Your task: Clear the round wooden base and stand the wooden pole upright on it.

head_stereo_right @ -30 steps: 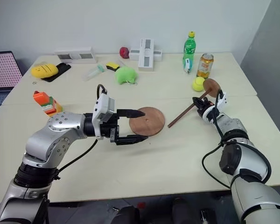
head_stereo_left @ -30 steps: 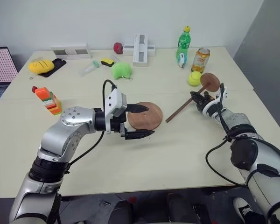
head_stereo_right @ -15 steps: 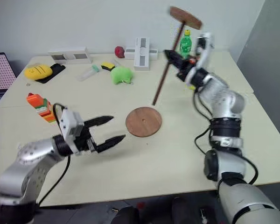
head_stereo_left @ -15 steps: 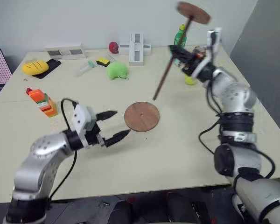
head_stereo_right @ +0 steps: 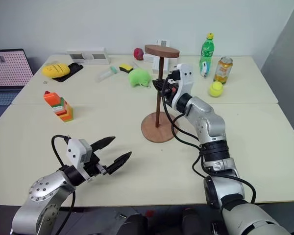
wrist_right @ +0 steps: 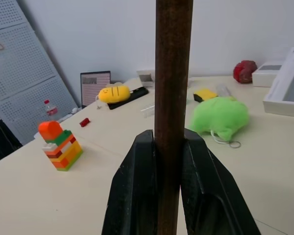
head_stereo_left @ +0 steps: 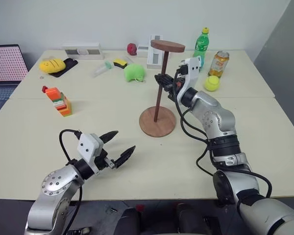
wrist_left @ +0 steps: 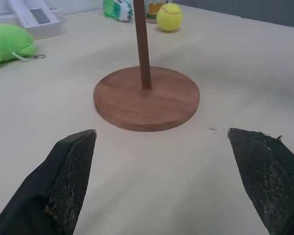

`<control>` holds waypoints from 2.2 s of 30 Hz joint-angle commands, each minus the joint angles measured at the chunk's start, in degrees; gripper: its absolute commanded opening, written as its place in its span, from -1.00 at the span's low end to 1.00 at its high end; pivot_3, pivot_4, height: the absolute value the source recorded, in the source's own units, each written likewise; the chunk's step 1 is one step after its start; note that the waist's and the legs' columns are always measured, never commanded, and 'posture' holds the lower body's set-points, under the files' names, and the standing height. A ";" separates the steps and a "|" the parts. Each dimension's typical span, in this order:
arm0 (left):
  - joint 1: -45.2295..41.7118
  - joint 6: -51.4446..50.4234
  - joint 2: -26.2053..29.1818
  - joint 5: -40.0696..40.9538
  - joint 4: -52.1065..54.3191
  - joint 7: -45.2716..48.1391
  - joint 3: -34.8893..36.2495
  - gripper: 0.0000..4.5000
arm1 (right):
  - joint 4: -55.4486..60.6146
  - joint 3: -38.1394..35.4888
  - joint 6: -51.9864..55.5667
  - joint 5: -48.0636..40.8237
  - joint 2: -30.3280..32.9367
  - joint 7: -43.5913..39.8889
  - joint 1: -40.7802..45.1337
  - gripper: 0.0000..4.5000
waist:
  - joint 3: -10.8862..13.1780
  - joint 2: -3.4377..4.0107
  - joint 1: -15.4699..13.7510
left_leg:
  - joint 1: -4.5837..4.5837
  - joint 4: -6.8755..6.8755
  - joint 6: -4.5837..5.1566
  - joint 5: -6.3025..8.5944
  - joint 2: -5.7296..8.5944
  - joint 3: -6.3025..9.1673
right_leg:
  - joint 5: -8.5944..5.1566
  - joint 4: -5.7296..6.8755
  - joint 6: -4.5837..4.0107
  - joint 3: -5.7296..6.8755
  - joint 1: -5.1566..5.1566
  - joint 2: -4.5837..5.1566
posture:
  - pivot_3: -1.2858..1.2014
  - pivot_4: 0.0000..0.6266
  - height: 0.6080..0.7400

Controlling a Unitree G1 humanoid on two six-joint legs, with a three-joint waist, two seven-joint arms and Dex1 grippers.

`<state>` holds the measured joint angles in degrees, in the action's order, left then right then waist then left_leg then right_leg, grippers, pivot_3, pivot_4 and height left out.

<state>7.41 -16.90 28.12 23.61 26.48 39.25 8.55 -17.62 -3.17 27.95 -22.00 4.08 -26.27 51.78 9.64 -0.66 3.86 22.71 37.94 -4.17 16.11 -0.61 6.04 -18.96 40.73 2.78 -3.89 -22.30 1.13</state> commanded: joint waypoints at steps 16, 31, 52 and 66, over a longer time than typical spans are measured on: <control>-3.45 -0.08 1.29 0.88 1.58 0.35 -0.91 1.00 | -1.19 -0.47 -6.04 1.43 -2.80 1.01 -0.73 -0.86 | 0.00 0.00 0.96 | -0.07 -0.02 0.00 0.00 -0.02 -0.01 | 0.00 0.04 0.00 -0.03 0.03 -0.04 | 0.03 -0.52 1.00; -3.18 -0.56 1.76 1.41 2.12 0.09 -0.81 1.00 | -2.83 1.60 -9.37 4.56 -2.19 -0.22 -1.19 -0.86 | 0.00 0.01 0.95 | -0.07 -0.03 0.00 0.00 -0.03 0.00 | 0.00 0.03 -0.01 -0.02 0.03 -0.05 | 0.03 -0.52 1.00; -0.76 0.93 1.02 1.48 1.10 -0.45 0.05 1.00 | 3.26 14.27 -12.90 13.47 -3.05 -2.23 -14.38 -0.86 | -0.20 -0.03 0.94 | -0.63 -0.19 0.02 0.02 -0.08 0.03 | -0.05 -0.10 -0.06 -0.08 0.49 -0.07 | 0.03 -0.52 1.00; -4.41 1.41 1.04 1.17 -2.04 0.29 -0.39 1.00 | 2.83 14.08 -9.06 14.02 -0.59 -3.57 -16.67 -0.86 | -0.61 -0.08 0.92 | -1.98 -1.05 0.03 0.04 -0.10 0.05 | -0.07 -1.13 -0.09 0.05 1.97 -0.06 | 0.03 -0.52 1.00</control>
<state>3.55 -16.76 29.12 24.49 23.84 39.51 7.69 -10.61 8.95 13.34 -9.05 2.42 -28.71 38.90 9.02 -0.74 4.78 20.71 36.89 -4.14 16.15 -0.71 6.10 -19.03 39.55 2.68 -3.82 -20.27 1.07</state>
